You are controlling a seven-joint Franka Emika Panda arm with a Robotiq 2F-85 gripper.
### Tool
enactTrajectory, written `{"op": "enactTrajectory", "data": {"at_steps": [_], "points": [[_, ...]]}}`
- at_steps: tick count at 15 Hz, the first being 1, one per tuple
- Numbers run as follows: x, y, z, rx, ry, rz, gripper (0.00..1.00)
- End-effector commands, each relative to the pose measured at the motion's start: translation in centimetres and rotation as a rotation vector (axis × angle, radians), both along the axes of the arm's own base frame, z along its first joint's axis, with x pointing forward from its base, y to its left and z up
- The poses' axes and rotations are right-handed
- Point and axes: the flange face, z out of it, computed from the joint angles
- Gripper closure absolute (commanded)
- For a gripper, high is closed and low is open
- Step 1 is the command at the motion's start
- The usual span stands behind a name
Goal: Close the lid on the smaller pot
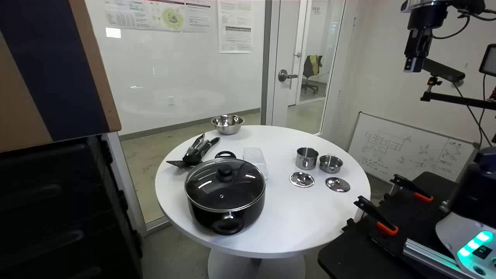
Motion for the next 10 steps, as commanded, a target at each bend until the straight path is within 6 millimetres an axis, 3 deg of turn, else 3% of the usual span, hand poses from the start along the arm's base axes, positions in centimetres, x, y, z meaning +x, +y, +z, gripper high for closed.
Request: {"op": "enactTrajectory", "data": {"at_steps": [1, 10], "points": [[0.0, 0.0, 0.1, 0.000, -0.001, 0.000, 0.00], [1.7, 3.1, -7.8, -0.028, 0.065, -0.077, 0.00]]}}
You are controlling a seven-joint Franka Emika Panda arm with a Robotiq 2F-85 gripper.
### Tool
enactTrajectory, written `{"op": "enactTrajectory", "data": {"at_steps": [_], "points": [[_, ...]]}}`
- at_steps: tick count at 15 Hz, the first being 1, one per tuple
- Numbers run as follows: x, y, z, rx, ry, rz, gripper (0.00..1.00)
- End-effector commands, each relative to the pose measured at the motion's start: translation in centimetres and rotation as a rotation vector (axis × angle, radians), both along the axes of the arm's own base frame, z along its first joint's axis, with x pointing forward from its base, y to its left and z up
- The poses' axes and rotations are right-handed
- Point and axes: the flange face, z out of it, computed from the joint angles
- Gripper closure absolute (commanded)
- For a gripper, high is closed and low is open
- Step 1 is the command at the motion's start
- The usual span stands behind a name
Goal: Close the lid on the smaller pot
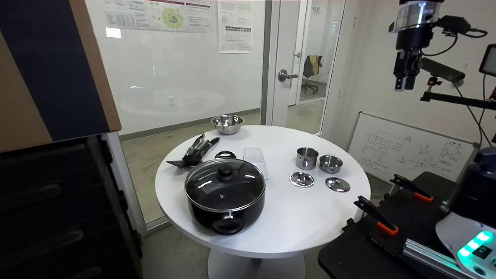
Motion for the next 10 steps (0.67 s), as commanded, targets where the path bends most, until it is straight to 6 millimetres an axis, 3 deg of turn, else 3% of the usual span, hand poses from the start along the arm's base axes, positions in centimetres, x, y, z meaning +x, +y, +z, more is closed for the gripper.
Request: {"op": "enactTrajectory", "data": {"at_steps": [1, 10], "points": [[1.0, 0.8, -3.2, -0.026, -0.008, -0.082, 0.00], [3.0, 2.7, -13.1, -0.108, -0.041, -0.260, 0.00]]}}
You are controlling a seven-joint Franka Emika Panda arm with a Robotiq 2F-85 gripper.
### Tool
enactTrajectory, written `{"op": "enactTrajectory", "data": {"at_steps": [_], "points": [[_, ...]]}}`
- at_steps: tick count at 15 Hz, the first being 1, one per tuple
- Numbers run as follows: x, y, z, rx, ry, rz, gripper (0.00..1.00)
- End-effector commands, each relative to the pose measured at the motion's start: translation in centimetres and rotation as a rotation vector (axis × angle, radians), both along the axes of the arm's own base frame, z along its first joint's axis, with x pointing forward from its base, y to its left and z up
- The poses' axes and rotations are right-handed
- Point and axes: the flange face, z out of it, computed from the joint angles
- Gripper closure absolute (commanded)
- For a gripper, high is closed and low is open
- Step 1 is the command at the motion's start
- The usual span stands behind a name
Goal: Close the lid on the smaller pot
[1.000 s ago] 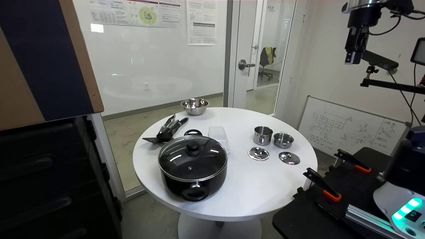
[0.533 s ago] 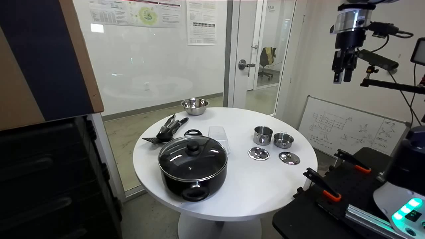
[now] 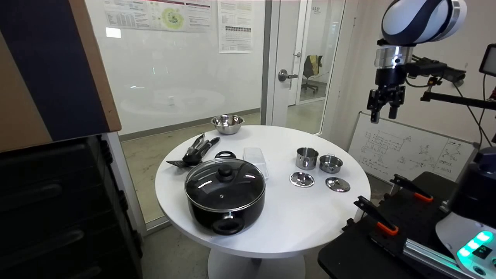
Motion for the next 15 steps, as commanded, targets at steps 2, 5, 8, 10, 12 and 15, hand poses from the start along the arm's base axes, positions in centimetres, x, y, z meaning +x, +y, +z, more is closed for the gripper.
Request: {"op": "enactTrajectory", "data": {"at_steps": [2, 5, 8, 10, 12, 15], "points": [[1.7, 1.0, -6.1, -0.053, -0.003, -0.073, 0.00], [2.8, 2.2, -10.1, -0.079, 0.025, -0.085, 0.00], [3.8, 2.7, -13.0, -0.115, 0.064, -0.107, 0.00], [2.7, 2.9, -12.1, -0.091, 0.067, -0.103, 0.00], [3.5, 2.8, -13.1, -0.100, 0.083, -0.113, 0.00], [3.9, 2.6, -13.4, -0.104, 0.085, -0.117, 0.00]]}}
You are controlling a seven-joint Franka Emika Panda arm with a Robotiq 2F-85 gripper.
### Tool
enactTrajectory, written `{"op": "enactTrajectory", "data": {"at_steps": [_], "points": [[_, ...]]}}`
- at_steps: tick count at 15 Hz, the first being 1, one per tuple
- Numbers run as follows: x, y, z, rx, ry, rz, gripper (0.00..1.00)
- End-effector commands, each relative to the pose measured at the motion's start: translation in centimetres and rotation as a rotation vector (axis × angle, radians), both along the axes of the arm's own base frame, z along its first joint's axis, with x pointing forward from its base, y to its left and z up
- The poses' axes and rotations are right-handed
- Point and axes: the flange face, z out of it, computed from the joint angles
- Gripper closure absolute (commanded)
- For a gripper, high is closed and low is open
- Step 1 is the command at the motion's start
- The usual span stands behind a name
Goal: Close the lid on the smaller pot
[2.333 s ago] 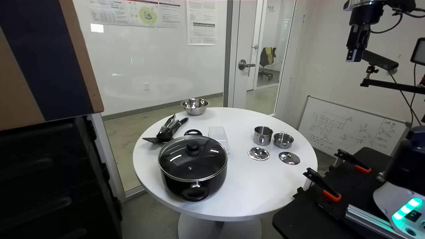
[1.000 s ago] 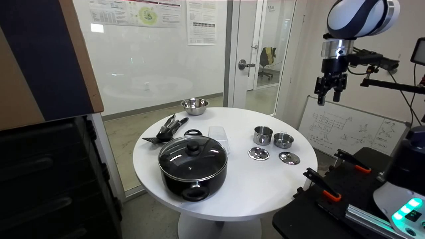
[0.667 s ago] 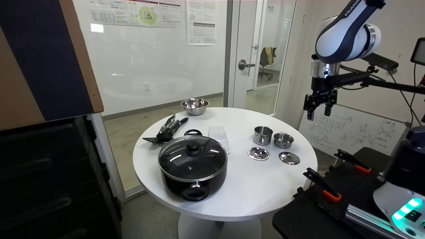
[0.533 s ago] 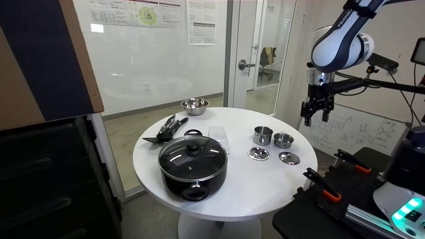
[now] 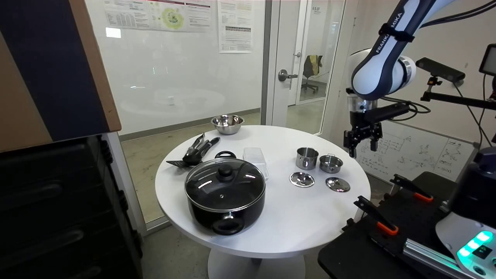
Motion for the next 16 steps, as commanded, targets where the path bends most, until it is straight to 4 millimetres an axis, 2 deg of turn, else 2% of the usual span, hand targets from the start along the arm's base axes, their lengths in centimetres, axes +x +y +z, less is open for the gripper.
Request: {"op": "enactTrajectory", "data": {"at_steps": [1, 10, 16], "points": [[0.1, 0.0, 0.1, 0.000, 0.000, 0.000, 0.00], [0.0, 1.1, -4.1, 0.007, 0.005, 0.037, 0.00], [1.0, 1.6, -6.5, -0.004, -0.045, 0.049, 0.00]]}}
